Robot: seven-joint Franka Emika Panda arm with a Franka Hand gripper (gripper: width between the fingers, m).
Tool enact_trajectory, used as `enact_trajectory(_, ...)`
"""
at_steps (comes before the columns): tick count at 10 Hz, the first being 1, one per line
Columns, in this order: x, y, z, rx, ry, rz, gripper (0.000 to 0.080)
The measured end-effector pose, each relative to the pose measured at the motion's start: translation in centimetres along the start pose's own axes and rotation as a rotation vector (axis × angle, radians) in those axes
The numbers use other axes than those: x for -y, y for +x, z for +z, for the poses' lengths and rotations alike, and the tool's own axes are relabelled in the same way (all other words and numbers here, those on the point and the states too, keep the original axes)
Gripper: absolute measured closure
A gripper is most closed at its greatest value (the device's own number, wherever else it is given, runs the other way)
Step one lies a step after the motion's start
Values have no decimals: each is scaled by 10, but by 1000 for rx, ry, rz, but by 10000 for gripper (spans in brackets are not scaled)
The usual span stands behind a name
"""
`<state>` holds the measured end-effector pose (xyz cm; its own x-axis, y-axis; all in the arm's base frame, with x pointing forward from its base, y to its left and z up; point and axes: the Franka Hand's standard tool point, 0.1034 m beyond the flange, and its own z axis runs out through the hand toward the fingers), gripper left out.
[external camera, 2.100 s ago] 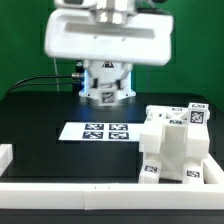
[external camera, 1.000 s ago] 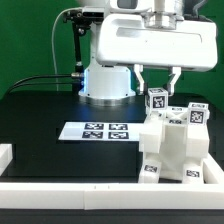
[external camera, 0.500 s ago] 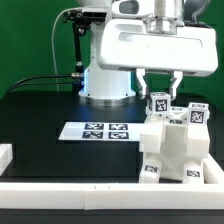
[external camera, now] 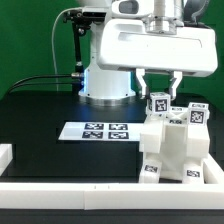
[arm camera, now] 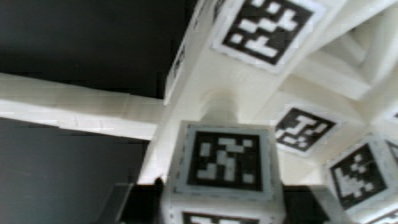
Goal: Assemble chair
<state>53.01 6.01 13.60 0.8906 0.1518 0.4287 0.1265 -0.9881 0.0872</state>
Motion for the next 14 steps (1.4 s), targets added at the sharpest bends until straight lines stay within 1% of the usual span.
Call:
enact_trajectory(2, 0, -5, -1, -9, 0, -11, 517)
enact_trajectory(3, -2, -3, -1, -12, -2, -23, 517)
enact_trajectory(4, -6, 2, -2, -20, -6, -27, 517)
enact_trajectory(7, -9, -3, 2, -21, -12, -51, 517)
enact_trajectory(10, -6, 1, 2, -77, -19, -43, 517)
enact_trajectory(14, -4, 2, 2, -80, -20, -18, 517)
